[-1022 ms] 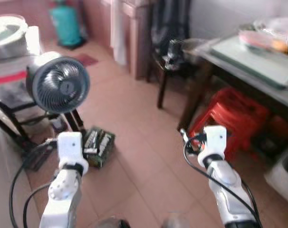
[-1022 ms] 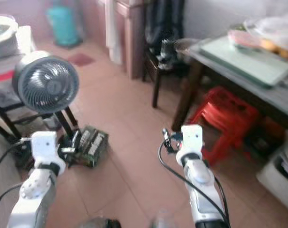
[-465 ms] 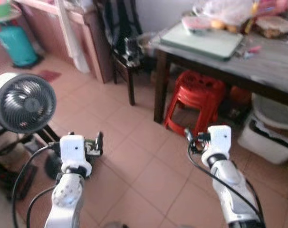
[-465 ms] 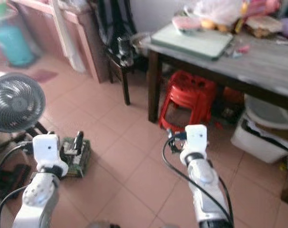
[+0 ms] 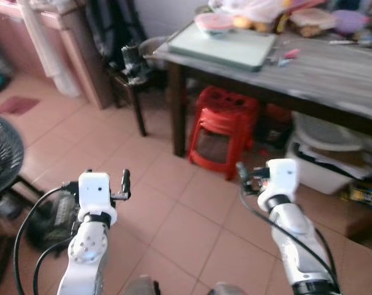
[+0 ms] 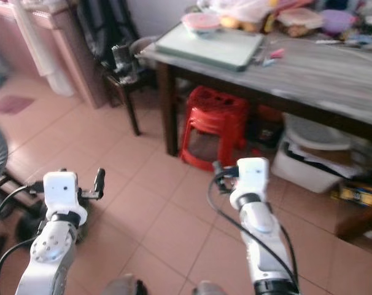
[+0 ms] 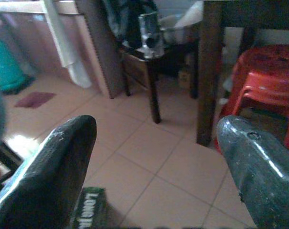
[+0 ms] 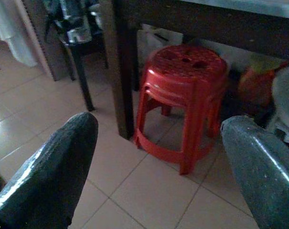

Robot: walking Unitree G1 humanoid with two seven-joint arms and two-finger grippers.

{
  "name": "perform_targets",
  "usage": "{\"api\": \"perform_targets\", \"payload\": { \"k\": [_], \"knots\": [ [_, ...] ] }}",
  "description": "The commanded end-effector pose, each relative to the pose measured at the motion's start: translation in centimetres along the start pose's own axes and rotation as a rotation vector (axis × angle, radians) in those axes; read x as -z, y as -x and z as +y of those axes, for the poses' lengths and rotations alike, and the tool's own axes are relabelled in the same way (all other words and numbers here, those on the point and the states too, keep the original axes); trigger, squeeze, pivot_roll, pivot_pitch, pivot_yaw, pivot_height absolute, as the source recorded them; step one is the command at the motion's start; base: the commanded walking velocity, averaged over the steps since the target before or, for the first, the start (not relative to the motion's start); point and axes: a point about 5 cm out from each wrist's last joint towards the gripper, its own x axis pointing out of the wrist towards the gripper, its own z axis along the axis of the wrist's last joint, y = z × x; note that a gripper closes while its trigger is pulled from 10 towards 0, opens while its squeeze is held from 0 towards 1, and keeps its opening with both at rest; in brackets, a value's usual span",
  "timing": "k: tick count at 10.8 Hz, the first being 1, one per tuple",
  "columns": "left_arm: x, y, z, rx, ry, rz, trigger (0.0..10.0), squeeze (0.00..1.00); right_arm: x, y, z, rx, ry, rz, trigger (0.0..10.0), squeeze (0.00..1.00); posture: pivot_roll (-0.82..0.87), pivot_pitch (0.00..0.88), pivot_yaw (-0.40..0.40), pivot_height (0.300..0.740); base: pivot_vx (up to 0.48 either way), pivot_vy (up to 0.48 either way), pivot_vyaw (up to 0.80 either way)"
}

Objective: Setting the table

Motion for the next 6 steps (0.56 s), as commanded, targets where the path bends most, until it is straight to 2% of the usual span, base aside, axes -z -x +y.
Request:
{"api": "perform_targets", "payload": {
  "k": [1, 3, 6],
  "knots": [
    [0.0, 0.1, 0.2, -0.004, 0.002, 0.010, 10.0, 0.00, -0.3, 0.2, -0.1, 0.004, 0.001, -0.012, 10.0, 0.00, 0.02, 0.068, 0.036, 0.740, 0.000, 0.000, 0.00],
    [0.3, 0.4, 0.1, 0.007, 0.029, 0.029, 10.0, 0.00, -0.5, 0.3, -0.4, 0.019, 0.024, -0.024, 10.0, 0.00, 0.02, 0.074, 0.035, 0.740, 0.000, -0.407, 0.00],
    [0.5, 0.8, 0.1, 0.024, 0.049, 0.035, 10.0, 0.00, -1.1, 0.8, -1.6, 0.095, 0.092, -0.066, 10.0, 0.00, 0.03, 0.065, 0.022, 0.740, 0.000, -0.410, 0.00]
  ]
}}
